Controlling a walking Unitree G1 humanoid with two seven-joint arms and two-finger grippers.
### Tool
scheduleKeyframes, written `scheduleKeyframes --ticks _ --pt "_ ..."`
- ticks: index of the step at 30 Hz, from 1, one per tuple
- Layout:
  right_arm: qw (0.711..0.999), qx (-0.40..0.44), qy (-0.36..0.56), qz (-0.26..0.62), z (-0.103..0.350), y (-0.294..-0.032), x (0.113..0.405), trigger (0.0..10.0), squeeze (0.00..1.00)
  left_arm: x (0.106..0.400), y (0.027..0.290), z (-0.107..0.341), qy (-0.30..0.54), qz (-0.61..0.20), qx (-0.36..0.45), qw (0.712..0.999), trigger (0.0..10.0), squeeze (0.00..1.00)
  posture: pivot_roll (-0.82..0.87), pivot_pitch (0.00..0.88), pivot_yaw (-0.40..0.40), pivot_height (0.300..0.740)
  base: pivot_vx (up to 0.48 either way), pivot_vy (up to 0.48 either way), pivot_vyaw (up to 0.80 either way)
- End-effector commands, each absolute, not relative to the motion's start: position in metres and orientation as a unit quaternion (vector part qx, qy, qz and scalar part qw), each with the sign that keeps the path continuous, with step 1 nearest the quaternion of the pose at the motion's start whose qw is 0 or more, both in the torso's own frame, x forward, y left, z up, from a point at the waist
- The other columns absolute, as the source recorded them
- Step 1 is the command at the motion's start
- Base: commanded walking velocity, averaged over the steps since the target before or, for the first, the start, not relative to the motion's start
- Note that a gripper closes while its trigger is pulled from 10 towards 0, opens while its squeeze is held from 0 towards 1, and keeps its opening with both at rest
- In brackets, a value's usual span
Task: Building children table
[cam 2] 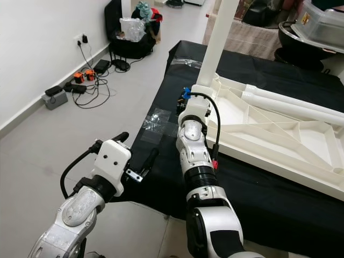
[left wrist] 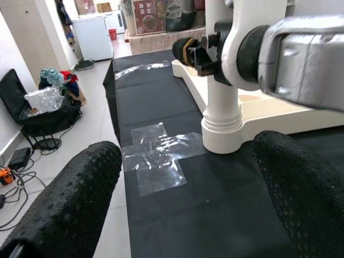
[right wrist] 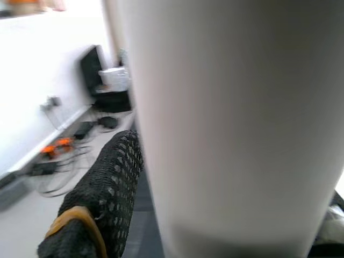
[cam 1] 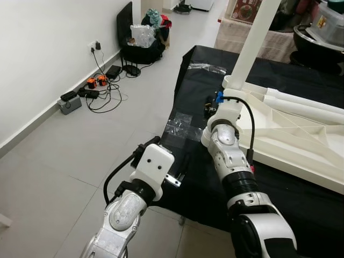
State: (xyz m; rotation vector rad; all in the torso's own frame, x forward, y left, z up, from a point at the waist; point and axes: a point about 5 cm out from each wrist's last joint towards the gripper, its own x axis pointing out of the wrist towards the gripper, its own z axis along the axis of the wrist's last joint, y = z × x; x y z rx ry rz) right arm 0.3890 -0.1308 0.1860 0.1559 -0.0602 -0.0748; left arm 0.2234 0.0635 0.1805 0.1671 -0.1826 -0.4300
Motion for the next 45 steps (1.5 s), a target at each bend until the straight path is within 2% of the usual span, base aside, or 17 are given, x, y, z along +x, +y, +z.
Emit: scheduleKeyframes --ticks 1,4,6,8,11,18,19,21,22,24,29,34,35,36,37,42,45 --pt "0.991 0.104 -0.015 0.086 0.191 -0.121 0.393 10.0 0.0 0.224 0.062 0.178 -0.085 -0.213 0.082 0.97 10.0 0.0 0.07 0.069 -0.119 0.74 0.0 0.0 0.0" --pt "0.983 0.113 -0.003 0.147 0.192 -0.119 0.392 10.0 0.0 0.224 0.062 0.178 -0.085 -0.213 0.082 0.97 10.0 0.0 0.07 0.069 -0.119 0.74 0.0 0.0 0.0" --pt "0.943 0.097 0.006 0.32 0.191 -0.122 0.381 10.0 0.0 0.224 0.062 0.178 -0.086 -0.212 0.083 0.97 10.0 0.0 0.07 0.07 -0.119 0.74 0.0 0.0 0.0" --pt "0.943 0.097 0.006 0.32 0.191 -0.122 0.381 10.0 0.0 0.224 0.062 0.178 -0.086 -0.212 0.083 0.97 10.0 0.0 0.07 0.07 -0.119 0.74 0.0 0.0 0.0" --pt "0.872 0.069 0.022 0.484 0.184 -0.127 0.363 10.0 0.0 0.224 0.062 0.178 -0.086 -0.212 0.083 0.97 10.0 0.0 0.08 0.072 -0.119 0.74 0.0 0.0 0.0" --pt "0.831 0.028 0.043 0.554 0.175 -0.118 0.36 10.0 0.0 0.222 0.063 0.177 -0.081 -0.211 0.081 0.971 10.0 0.0 0.08 0.075 -0.121 0.74 0.0 0.0 0.0" --pt "0.828 0.029 0.044 0.558 0.175 -0.115 0.36 3.0 0.0 0.222 0.063 0.177 -0.081 -0.211 0.081 0.971 10.0 0.0 0.09 0.075 -0.122 0.74 0.0 0.0 0.0" --pt "0.828 0.029 0.044 0.558 0.175 -0.115 0.36 3.0 0.0 0.222 0.063 0.177 -0.081 -0.211 0.081 0.971 10.0 0.0 0.09 0.075 -0.122 0.74 0.0 0.0 0.0" --pt "0.822 0.035 0.041 0.567 0.176 -0.112 0.36 0.0 0.0 0.222 0.063 0.177 -0.08 -0.21 0.081 0.971 10.0 0.0 0.09 0.075 -0.121 0.74 0.0 0.0 0.0" --pt "0.828 0.036 0.037 0.559 0.177 -0.11 0.362 0.0 0.0 0.222 0.063 0.177 -0.08 -0.21 0.082 0.971 10.0 0.0 0.09 0.075 -0.121 0.74 0.0 0.0 0.0" --pt "0.931 0.044 -0.004 0.364 0.191 -0.125 0.389 0.0 0.0 0.222 0.063 0.177 -0.082 -0.211 0.082 0.971 10.0 0.0 0.08 0.073 -0.12 0.74 0.0 0.0 0.0" --pt "0.972 0.046 -0.014 0.228 0.192 -0.14 0.399 0.0 0.0 0.223 0.062 0.177 -0.082 -0.212 0.082 0.97 10.0 0.0 0.07 0.074 -0.117 0.74 0.0 0.0 0.0" --pt "0.992 0.033 -0.015 0.124 0.189 -0.152 0.401 0.0 0.0 0.223 0.062 0.177 -0.083 -0.212 0.082 0.97 10.0 0.0 0.07 0.074 -0.118 0.74 0.0 0.0 0.0" --pt "0.992 0.033 -0.015 0.124 0.189 -0.152 0.401 0.0 0.0 0.223 0.062 0.177 -0.083 -0.212 0.082 0.97 10.0 0.0 0.07 0.074 -0.118 0.74 0.0 0.0 0.0" --pt "0.999 0.014 -0.01 0.027 0.184 -0.162 0.399 0.0 0.0 0.224 0.061 0.177 -0.083 -0.213 0.081 0.97 10.0 0.0 0.07 0.073 -0.117 0.74 0.0 0.0 0.0" --pt "0.986 -0.006 0.002 -0.169 0.171 -0.172 0.377 0.0 0.0 0.224 0.061 0.177 -0.083 -0.213 0.082 0.97 10.0 0.0 0.07 0.072 -0.122 0.74 0.0 0.0 0.0" --pt "0.98 -0.005 0.006 -0.196 0.169 -0.17 0.372 0.0 0.0 0.224 0.061 0.177 -0.083 -0.213 0.082 0.97 10.0 0.0 0.07 0.072 -0.122 0.74 0.0 0.0 0.0"
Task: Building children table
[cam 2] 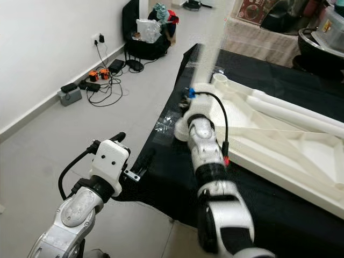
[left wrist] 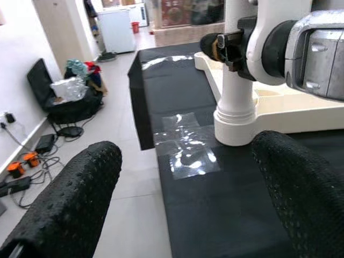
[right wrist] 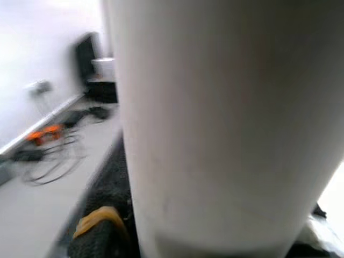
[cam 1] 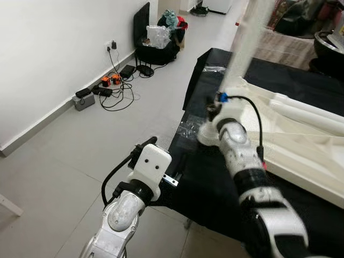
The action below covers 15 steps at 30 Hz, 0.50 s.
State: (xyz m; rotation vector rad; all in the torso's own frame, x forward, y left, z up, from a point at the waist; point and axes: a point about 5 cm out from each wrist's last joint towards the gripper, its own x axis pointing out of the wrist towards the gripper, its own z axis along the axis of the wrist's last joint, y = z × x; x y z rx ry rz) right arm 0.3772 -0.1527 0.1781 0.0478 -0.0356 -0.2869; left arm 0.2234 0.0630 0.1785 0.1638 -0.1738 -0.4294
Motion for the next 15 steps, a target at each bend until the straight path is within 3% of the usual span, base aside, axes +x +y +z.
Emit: scheduleKeyframes --ticks 1,2,3,7,8,13,14,15 --pt "0.98 -0.005 0.006 -0.196 0.169 -0.17 0.372 0.0 0.0 0.224 0.061 0.177 -0.083 -0.213 0.082 0.97 10.0 0.0 0.07 0.072 -0.122 0.74 0.0 0.0 0.0" --pt "0.979 -0.003 0.016 -0.204 0.166 -0.163 0.369 1.1 0.0 0.223 0.061 0.177 -0.083 -0.213 0.082 0.97 10.0 0.0 0.07 0.072 -0.122 0.74 0.0 0.0 0.0" --pt "0.985 0.015 0.014 -0.17 0.166 -0.148 0.371 10.0 0.0 0.223 0.061 0.176 -0.083 -0.213 0.082 0.97 10.0 0.0 0.07 0.072 -0.122 0.74 0.0 0.0 0.0" --pt "0.993 0.042 0.0 -0.106 0.168 -0.124 0.376 10.0 0.0 0.222 0.061 0.175 -0.081 -0.215 0.081 0.97 10.0 0.0 0.07 0.063 -0.121 0.74 0.0 0.0 0.0" --pt "0.995 0.034 -0.012 -0.098 0.172 -0.125 0.378 10.0 1.0 0.222 0.061 0.175 -0.081 -0.216 0.081 0.97 10.0 0.0 0.07 0.059 -0.12 0.74 0.0 0.0 0.0" --pt "0.993 0.044 -0.033 -0.107 0.185 -0.133 0.378 10.0 1.0 0.222 0.06 0.175 -0.081 -0.217 0.082 0.969 10.0 0.0 0.07 0.056 -0.12 0.74 0.0 0.0 0.0" --pt "0.995 0.066 -0.036 -0.061 0.189 -0.129 0.381 10.0 0.0 0.222 0.06 0.175 -0.082 -0.217 0.082 0.969 10.0 0.0 0.07 0.054 -0.121 0.74 0.0 0.0 0.0" --pt "0.996 0.081 -0.039 -0.028 0.193 -0.126 0.383 10.0 0.0 0.222 0.06 0.175 -0.082 -0.217 0.082 0.969 10.0 0.0 0.07 0.054 -0.121 0.74 0.0 0.0 0.0"
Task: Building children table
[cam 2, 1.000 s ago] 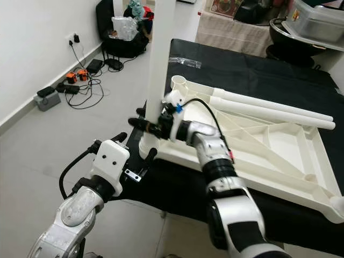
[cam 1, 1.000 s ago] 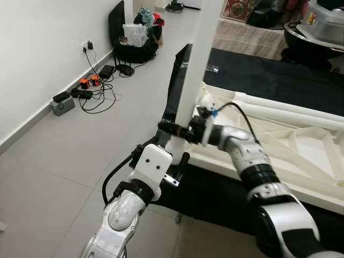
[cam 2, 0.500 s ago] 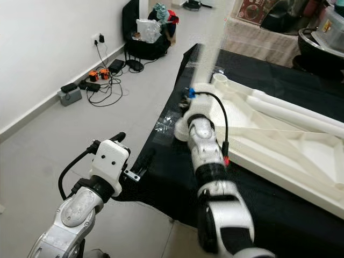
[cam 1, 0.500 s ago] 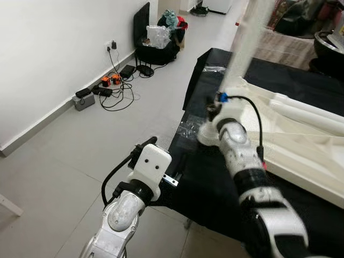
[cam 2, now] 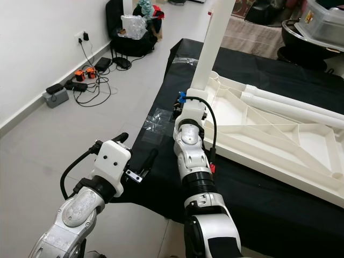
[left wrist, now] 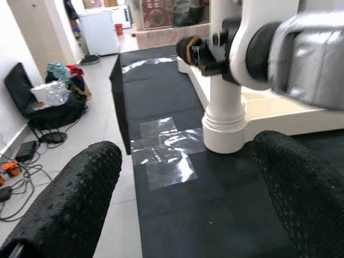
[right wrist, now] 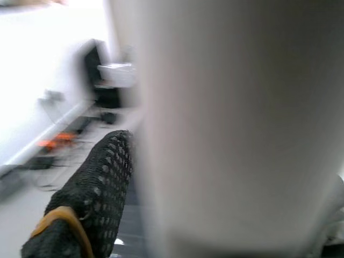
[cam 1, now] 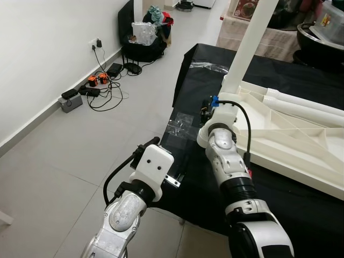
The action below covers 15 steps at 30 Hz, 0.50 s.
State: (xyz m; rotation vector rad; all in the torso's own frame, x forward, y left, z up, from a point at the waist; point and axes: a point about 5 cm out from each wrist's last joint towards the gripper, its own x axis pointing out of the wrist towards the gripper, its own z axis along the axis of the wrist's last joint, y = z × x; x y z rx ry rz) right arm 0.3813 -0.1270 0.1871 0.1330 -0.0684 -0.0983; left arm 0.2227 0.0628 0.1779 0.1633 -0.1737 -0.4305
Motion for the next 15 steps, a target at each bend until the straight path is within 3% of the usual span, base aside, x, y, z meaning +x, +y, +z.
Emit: scheduleKeyframes --ticks 1,2,4,6,7,9,10,12,15 --pt "0.995 0.088 -0.04 -0.008 0.194 -0.124 0.384 10.0 0.0 0.222 0.06 0.175 -0.082 -0.217 0.081 0.969 10.0 0.0 0.07 0.054 -0.121 0.74 0.0 0.0 0.0" --pt "0.992 0.109 -0.035 0.053 0.197 -0.12 0.386 10.0 0.0 0.222 0.06 0.175 -0.082 -0.217 0.082 0.969 10.0 0.0 0.07 0.053 -0.12 0.74 0.0 0.0 0.0" --pt "0.992 0.109 -0.035 0.053 0.197 -0.12 0.386 10.0 0.0 0.222 0.06 0.175 -0.082 -0.217 0.082 0.969 10.0 0.0 0.07 0.053 -0.12 0.74 0.0 0.0 0.0" --pt "0.978 0.122 -0.03 0.166 0.201 -0.118 0.388 10.0 0.0 0.222 0.06 0.175 -0.082 -0.217 0.082 0.969 10.0 0.0 0.07 0.05 -0.12 0.74 0.0 0.0 0.0" --pt "0.978 0.122 -0.03 0.166 0.201 -0.118 0.388 10.0 0.0 0.222 0.06 0.175 -0.082 -0.217 0.082 0.969 10.0 0.0 0.07 0.05 -0.12 0.74 0.0 0.0 0.0" --pt "0.93 0.108 -0.017 0.351 0.2 -0.118 0.377 10.0 0.0 0.222 0.06 0.175 -0.082 -0.218 0.083 0.969 10.0 0.0 0.07 0.048 -0.119 0.74 0.0 0.0 0.0" --pt "0.93 0.108 -0.017 0.351 0.2 -0.118 0.377 10.0 0.0 0.222 0.06 0.175 -0.082 -0.218 0.083 0.969 10.0 0.0 0.07 0.048 -0.119 0.74 0.0 0.0 0.0" --pt "0.881 0.099 -0.013 0.463 0.198 -0.12 0.365 10.0 0.0 0.222 0.06 0.175 -0.083 -0.218 0.083 0.969 10.0 0.0 0.08 0.047 -0.122 0.74 0.0 0.0 0.0" --pt "0.842 0.092 -0.004 0.532 0.197 -0.122 0.358 10.0 0.0 0.221 0.06 0.175 -0.083 -0.217 0.083 0.969 10.0 0.0 0.08 0.053 -0.126 0.74 0.0 0.0 0.0"
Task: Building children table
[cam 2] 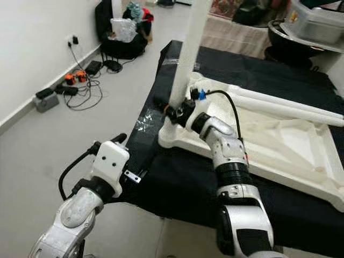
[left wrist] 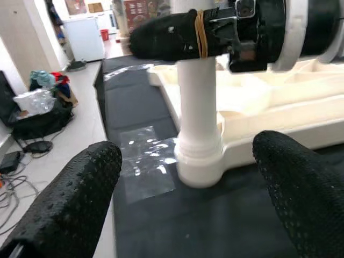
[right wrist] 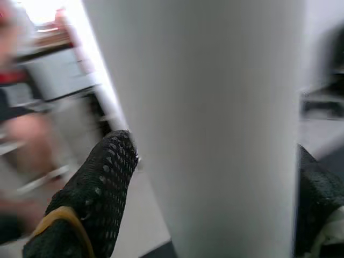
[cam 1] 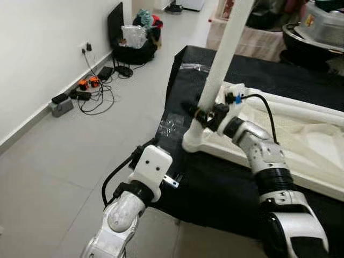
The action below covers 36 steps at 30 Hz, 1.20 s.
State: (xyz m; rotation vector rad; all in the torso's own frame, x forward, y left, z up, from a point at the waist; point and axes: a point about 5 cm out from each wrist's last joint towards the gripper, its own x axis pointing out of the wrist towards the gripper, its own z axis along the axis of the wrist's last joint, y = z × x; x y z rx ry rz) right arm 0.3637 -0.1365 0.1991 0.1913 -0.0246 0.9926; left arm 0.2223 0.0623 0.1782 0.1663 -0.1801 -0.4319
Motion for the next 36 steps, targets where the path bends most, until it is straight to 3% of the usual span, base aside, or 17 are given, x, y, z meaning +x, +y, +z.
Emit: scheduleKeyframes --ticks 1,8,9,16,17,18,19,21,23,26,27,28,29,30,32,36 --pt "0.833 0.083 0.001 0.547 0.195 -0.122 0.358 10.0 0.0 0.221 0.06 0.175 -0.083 -0.217 0.083 0.969 10.0 0.0 0.08 0.053 -0.126 0.74 0.0 0.0 0.0" --pt "0.822 0.068 0.021 0.565 0.191 -0.114 0.364 10.0 0.0 0.221 0.06 0.175 -0.083 -0.216 0.084 0.969 10.0 0.0 0.08 0.055 -0.126 0.74 0.0 0.0 0.0" --pt "0.824 0.075 0.025 0.561 0.191 -0.109 0.367 0.0 0.0 0.221 0.06 0.176 -0.083 -0.215 0.084 0.969 10.0 0.0 0.09 0.057 -0.128 0.74 0.0 0.0 0.0" --pt "0.837 0.09 -0.001 0.54 0.195 -0.101 0.371 0.0 0.0 0.221 0.062 0.176 -0.082 -0.213 0.083 0.97 10.0 0.0 0.09 0.061 -0.129 0.74 0.0 0.0 0.0" --pt "0.844 0.097 -0.002 0.528 0.195 -0.101 0.372 0.0 0.0 0.221 0.061 0.176 -0.082 -0.214 0.083 0.97 10.0 0.0 0.08 0.062 -0.129 0.74 0.0 0.0 0.0" --pt "0.871 0.103 -0.008 0.48 0.194 -0.1 0.377 0.0 0.0 0.221 0.061 0.176 -0.082 -0.214 0.083 0.97 10.0 0.0 0.08 0.063 -0.129 0.74 0.0 0.0 0.0" --pt "0.871 0.103 -0.008 0.48 0.194 -0.1 0.377 0.0 0.0 0.221 0.061 0.176 -0.082 -0.214 0.083 0.97 10.0 0.0 0.08 0.063 -0.129 0.74 0.0 0.0 0.0" --pt "0.926 0.09 -0.004 0.368 0.187 -0.1 0.386 0.0 0.0 0.222 0.061 0.176 -0.082 -0.214 0.083 0.97 10.0 0.0 0.08 0.064 -0.13 0.74 0.0 0.0 0.0" --pt "0.95 0.067 -0.008 0.306 0.184 -0.101 0.389 0.0 0.0 0.222 0.061 0.176 -0.083 -0.214 0.083 0.97 10.0 0.0 0.08 0.064 -0.13 0.74 0.0 0.0 0.0" --pt "0.995 0.024 0.01 0.101 0.174 -0.125 0.396 0.0 0.0 0.222 0.061 0.176 -0.083 -0.213 0.083 0.97 10.0 0.0 0.08 0.064 -0.125 0.74 0.0 0.0 0.0" --pt "0.999 0.01 0.013 0.048 0.172 -0.133 0.396 0.0 0.0 0.222 0.06 0.175 -0.083 -0.214 0.083 0.97 10.0 0.0 0.08 0.064 -0.125 0.74 0.0 0.0 0.0" --pt "0.999 0.01 0.013 0.048 0.172 -0.133 0.396 0.0 0.0 0.222 0.06 0.175 -0.083 -0.214 0.083 0.97 10.0 0.0 0.08 0.064 -0.125 0.74 0.0 0.0 0.0" --pt "0.997 -0.005 0.008 -0.071 0.172 -0.152 0.392 0.0 0.0 0.222 0.06 0.176 -0.083 -0.215 0.082 0.97 10.0 0.0 0.08 0.068 -0.123 0.74 0.0 0.0 0.0" --pt "0.997 -0.005 0.008 -0.071 0.172 -0.152 0.392 0.0 0.0 0.222 0.06 0.176 -0.083 -0.215 0.082 0.97 10.0 0.0 0.08 0.068 -0.123 0.74 0.0 0.0 0.0" --pt "0.986 -0.001 0.001 -0.167 0.173 -0.163 0.384 0.0 0.0 0.223 0.06 0.176 -0.083 -0.214 0.082 0.97 10.0 0.0 0.08 0.069 -0.126 0.74 0.0 0.0 0.0" --pt "0.978 0.03 0.02 -0.205 0.17 -0.152 0.378 0.0 0.0 0.223 0.061 0.176 -0.083 -0.213 0.083 0.97 10.0 0.0 0.08 0.072 -0.126 0.74 0.0 0.0 0.0"
